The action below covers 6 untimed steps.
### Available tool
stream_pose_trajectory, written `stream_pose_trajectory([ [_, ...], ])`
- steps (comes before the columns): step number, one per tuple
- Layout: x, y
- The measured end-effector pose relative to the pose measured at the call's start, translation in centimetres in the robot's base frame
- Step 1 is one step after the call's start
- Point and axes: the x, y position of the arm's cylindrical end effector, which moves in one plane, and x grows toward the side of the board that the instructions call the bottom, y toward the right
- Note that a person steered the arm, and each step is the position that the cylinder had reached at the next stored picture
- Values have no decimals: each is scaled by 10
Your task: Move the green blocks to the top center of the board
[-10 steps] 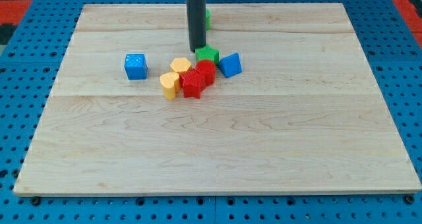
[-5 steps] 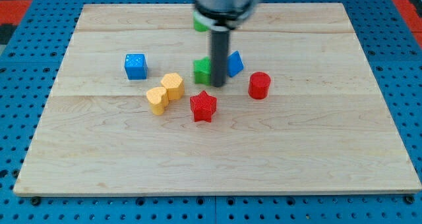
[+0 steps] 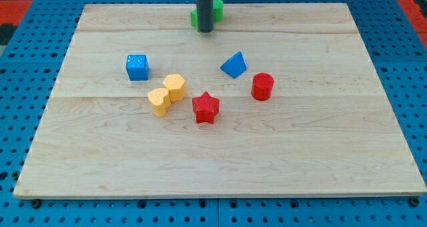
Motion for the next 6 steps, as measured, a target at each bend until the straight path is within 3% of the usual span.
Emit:
stream_pose_trajectory([
  [1, 29, 14],
  [2, -15, 85],
  [3, -64, 92],
  [4, -64, 80],
  [5, -63, 24],
  [6, -63, 21],
])
